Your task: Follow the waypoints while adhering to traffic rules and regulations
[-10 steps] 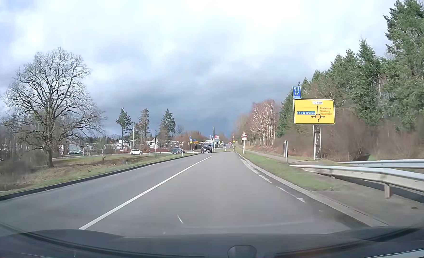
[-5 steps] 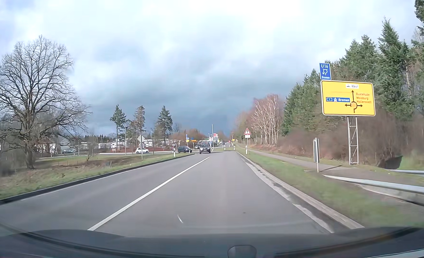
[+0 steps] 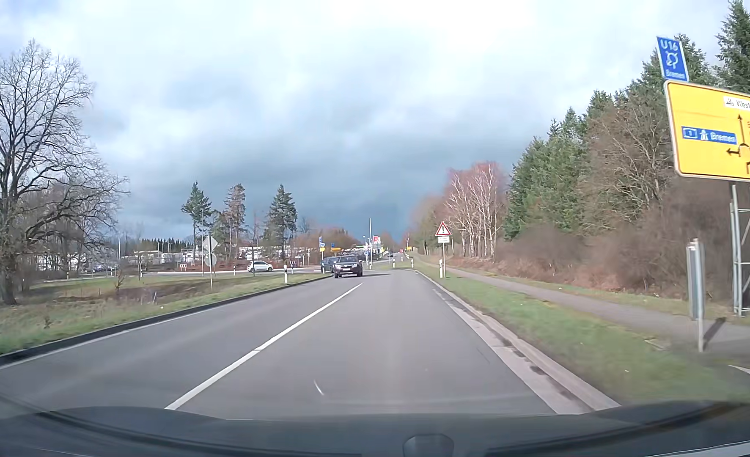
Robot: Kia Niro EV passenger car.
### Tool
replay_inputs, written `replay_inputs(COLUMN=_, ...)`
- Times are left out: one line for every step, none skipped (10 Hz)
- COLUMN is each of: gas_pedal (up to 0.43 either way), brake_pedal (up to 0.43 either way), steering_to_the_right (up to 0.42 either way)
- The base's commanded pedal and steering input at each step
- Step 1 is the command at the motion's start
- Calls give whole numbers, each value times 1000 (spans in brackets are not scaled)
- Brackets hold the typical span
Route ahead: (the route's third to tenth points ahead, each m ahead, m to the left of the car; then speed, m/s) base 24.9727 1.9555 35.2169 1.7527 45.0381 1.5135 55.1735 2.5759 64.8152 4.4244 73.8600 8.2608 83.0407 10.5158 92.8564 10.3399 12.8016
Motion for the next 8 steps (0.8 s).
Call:
replay_inputs(gas_pedal=0, brake_pedal=0, steering_to_the_right=4)
replay_inputs(gas_pedal=0, brake_pedal=0, steering_to_the_right=4)
replay_inputs(gas_pedal=0, brake_pedal=12, steering_to_the_right=4)
replay_inputs(gas_pedal=0, brake_pedal=12, steering_to_the_right=4)
replay_inputs(gas_pedal=0, brake_pedal=55, steering_to_the_right=3)
replay_inputs(gas_pedal=0, brake_pedal=104, steering_to_the_right=0)
replay_inputs(gas_pedal=0, brake_pedal=98, steering_to_the_right=-1)
replay_inputs(gas_pedal=0, brake_pedal=98, steering_to_the_right=-1)
